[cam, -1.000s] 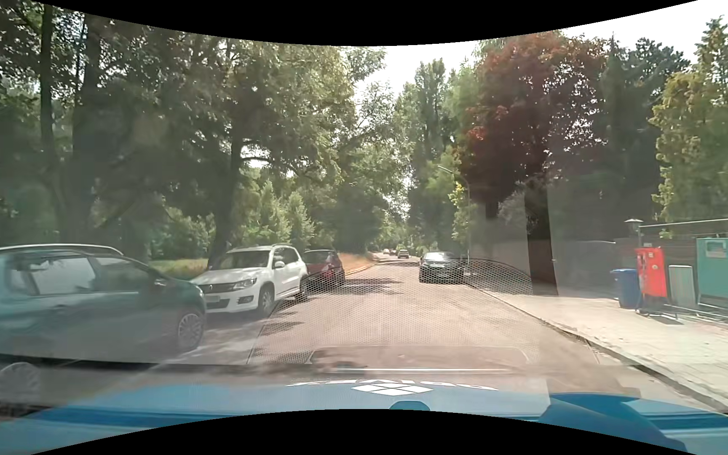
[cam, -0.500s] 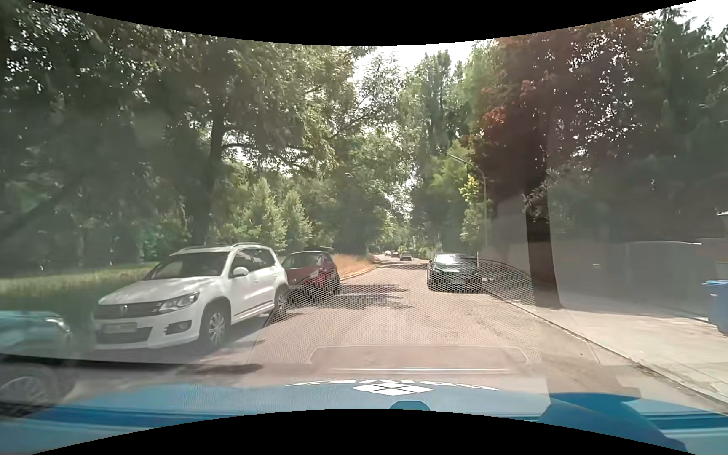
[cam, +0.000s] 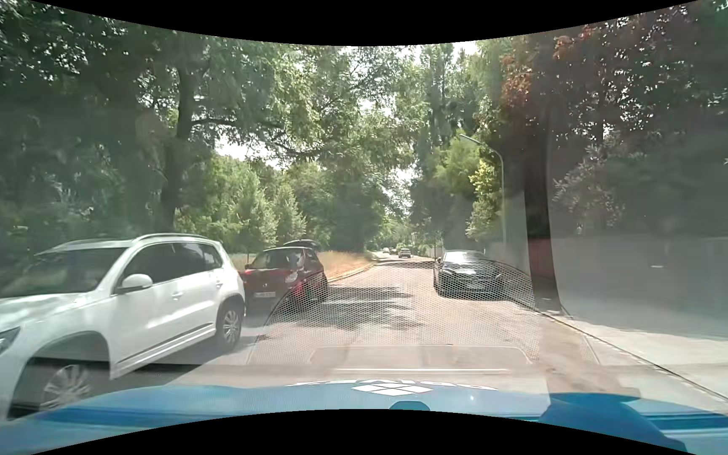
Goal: Follow the waypoints while adhering to traffic rules and regulations
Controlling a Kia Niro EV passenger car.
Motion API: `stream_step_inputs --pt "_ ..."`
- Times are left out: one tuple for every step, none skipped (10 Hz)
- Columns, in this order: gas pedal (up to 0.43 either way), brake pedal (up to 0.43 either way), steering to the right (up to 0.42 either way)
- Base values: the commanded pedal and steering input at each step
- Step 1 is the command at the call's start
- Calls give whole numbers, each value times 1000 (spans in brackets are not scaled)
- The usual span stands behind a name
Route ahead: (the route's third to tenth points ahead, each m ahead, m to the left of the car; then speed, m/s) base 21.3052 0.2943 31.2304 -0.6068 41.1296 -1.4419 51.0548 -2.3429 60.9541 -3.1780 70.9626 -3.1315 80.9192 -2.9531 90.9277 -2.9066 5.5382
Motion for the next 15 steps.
stream_step_inputs --pt "87 0 6" --pt "110 0 8" --pt "130 0 8" --pt "130 0 9" --pt "130 0 12" --pt "130 0 17" --pt "130 0 17" --pt "130 0 16" --pt "130 0 8" --pt "138 0 5" --pt "138 0 6" --pt "138 0 8" --pt "138 0 8" --pt "138 0 8" --pt "138 0 10"
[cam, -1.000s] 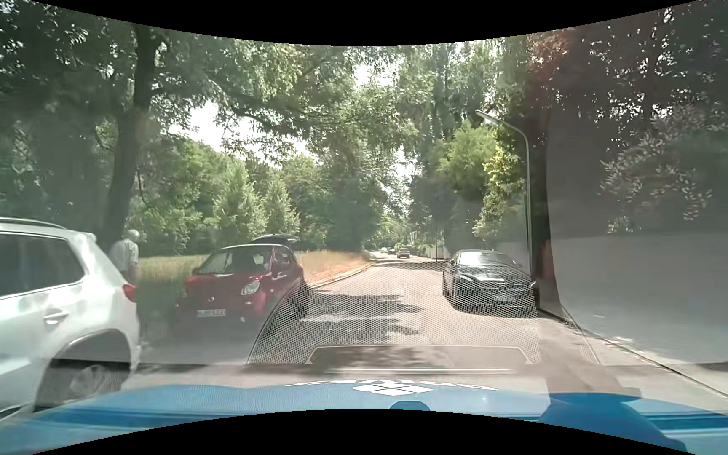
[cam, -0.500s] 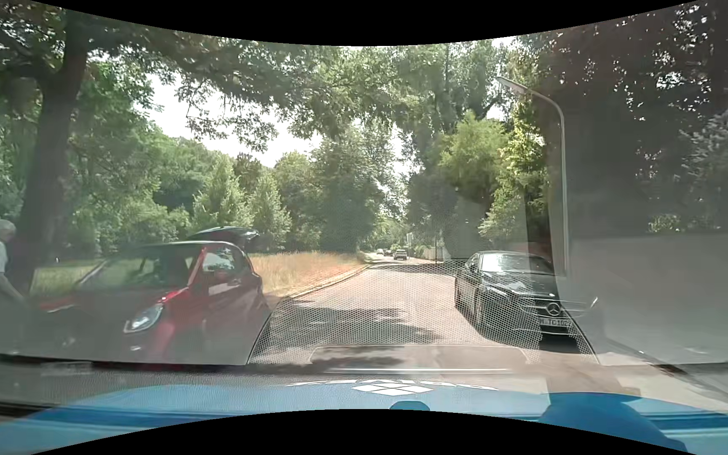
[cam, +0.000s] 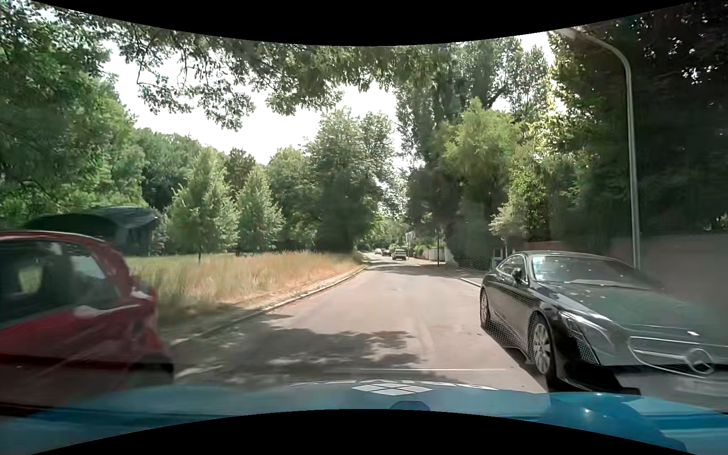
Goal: Follow the waypoints while adhering to traffic rules and regulations
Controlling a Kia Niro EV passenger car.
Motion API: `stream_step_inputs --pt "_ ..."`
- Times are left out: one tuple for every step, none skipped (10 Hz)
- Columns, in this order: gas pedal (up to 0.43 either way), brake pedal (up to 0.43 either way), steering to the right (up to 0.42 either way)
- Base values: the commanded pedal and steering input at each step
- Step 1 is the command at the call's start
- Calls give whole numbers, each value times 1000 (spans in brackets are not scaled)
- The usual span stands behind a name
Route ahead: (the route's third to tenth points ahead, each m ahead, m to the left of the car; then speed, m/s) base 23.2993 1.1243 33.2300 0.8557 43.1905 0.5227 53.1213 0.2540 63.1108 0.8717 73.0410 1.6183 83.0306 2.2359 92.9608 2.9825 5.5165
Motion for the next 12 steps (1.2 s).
stream_step_inputs --pt "138 0 14" --pt "138 0 19" --pt "138 0 22" --pt "138 0 25" --pt "138 0 30" --pt "150 0 37" --pt "150 0 41" --pt "150 0 51" --pt "150 0 56" --pt "150 0 59" --pt "150 0 59" --pt "150 0 60"
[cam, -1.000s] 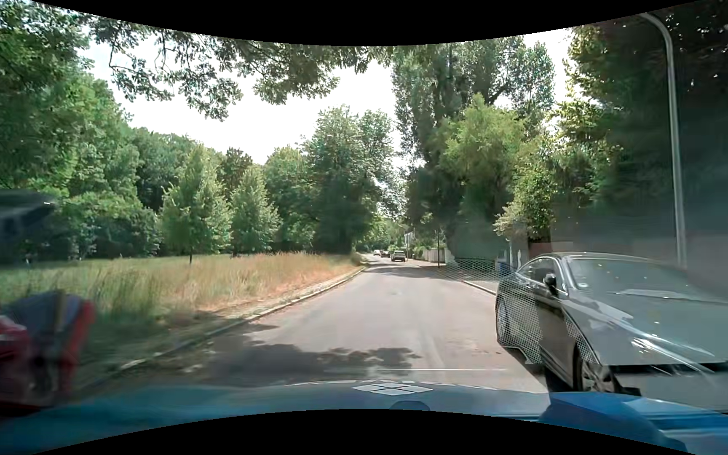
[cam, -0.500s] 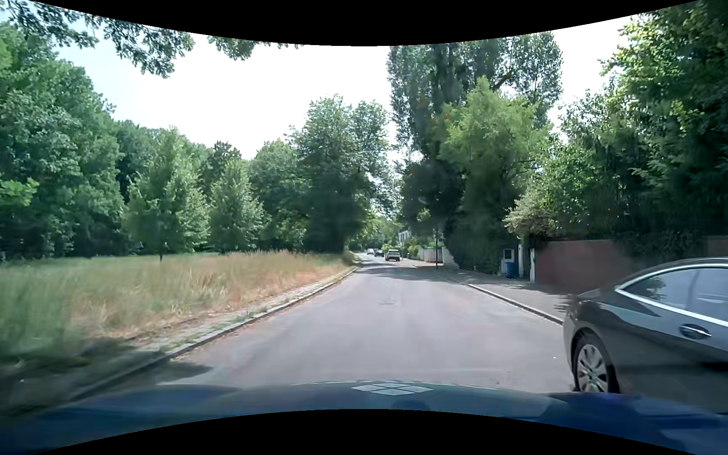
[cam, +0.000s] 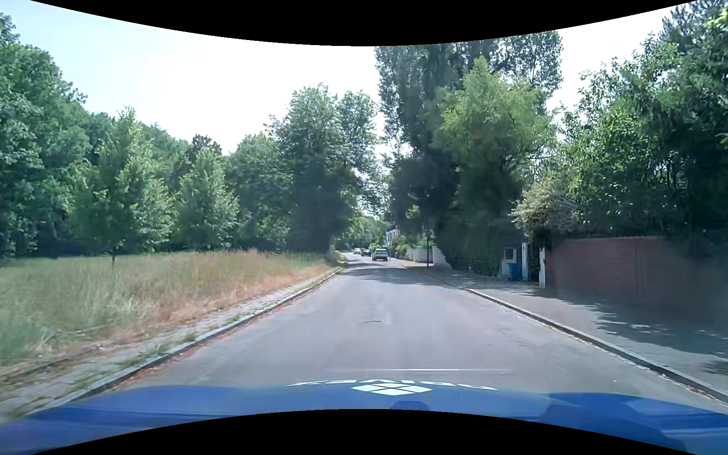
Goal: Follow the waypoints while adhering to traffic rules and regulations
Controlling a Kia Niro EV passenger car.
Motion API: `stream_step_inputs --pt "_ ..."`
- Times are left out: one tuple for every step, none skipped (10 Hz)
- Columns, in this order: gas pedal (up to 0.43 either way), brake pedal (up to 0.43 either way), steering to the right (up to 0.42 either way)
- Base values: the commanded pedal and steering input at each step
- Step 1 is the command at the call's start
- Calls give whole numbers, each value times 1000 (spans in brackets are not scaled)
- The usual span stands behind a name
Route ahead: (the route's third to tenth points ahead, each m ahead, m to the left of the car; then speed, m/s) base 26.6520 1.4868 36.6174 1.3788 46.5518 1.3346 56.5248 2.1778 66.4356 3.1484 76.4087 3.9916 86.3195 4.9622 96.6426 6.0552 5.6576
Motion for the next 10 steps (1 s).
stream_step_inputs --pt "150 0 60" --pt "150 0 60" --pt "150 0 59" --pt "150 0 59" --pt "150 0 59" --pt "150 0 57" --pt "150 0 56" --pt "157 0 54" --pt "169 0 49" --pt "169 0 42"
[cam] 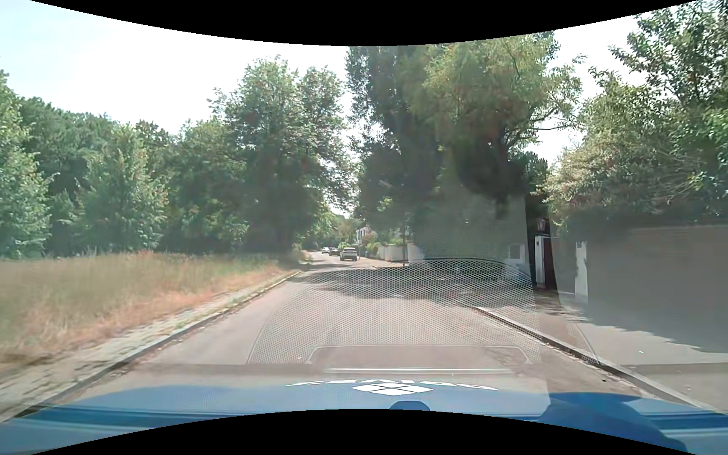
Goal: Follow the waypoints while adhering to traffic rules and regulations
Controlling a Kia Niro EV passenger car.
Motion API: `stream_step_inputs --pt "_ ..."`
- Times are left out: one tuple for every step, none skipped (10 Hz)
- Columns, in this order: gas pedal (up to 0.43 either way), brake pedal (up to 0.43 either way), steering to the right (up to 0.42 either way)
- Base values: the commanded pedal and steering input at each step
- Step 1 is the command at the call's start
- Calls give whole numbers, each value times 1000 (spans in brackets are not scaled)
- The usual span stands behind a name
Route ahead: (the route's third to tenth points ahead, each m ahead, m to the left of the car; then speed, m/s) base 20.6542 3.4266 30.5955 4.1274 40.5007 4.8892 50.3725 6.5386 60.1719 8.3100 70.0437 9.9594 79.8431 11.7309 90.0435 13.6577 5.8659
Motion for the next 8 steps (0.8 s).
stream_step_inputs --pt "169 0 33" --pt "169 0 26" --pt "169 0 20" --pt "169 0 16" --pt "169 0 13" --pt "169 0 6" --pt "169 0 -8" --pt "169 0 -17"
